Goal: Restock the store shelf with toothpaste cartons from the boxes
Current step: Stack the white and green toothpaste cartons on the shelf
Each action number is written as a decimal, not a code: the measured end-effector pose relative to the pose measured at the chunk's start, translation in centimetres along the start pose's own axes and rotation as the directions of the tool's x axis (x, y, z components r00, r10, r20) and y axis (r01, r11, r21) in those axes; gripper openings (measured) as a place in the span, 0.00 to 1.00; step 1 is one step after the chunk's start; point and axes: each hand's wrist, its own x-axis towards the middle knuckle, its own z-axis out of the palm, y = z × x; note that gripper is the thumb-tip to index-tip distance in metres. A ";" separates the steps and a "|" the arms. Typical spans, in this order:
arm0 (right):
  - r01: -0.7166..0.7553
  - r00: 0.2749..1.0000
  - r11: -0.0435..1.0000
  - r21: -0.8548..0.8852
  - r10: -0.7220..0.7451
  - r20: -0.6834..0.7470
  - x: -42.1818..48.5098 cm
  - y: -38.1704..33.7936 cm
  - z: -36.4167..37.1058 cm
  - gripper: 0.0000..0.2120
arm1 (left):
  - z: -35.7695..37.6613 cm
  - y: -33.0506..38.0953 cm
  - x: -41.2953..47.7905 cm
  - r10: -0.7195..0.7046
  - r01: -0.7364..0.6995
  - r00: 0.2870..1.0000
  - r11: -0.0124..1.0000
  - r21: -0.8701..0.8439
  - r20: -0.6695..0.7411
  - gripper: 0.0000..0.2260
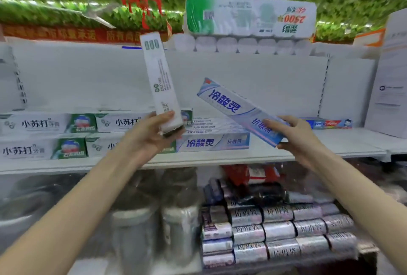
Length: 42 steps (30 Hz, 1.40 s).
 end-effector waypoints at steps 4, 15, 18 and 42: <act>0.040 0.997 0.999 0.009 -0.040 0.062 7.7 0.7 0.2 0.14 | 0.4 0.9 3.6 0.017 -0.023 0.992 0.999 -0.041 -0.128 0.08; 0.145 0.947 0.974 -0.175 -0.085 0.311 24.3 5.1 4.0 0.15 | 1.1 1.8 8.3 0.103 -0.103 0.943 0.995 0.019 -0.315 0.18; 0.164 0.943 0.963 -0.214 -0.089 0.322 27.7 5.8 4.8 0.18 | 0.9 2.0 8.7 0.128 -0.104 0.935 0.991 0.089 -0.330 0.19; 0.073 0.803 0.995 -0.063 -0.021 0.596 21.2 0.5 8.2 0.21 | 5.8 -2.7 13.5 0.042 -0.014 0.990 0.978 0.210 -0.133 0.13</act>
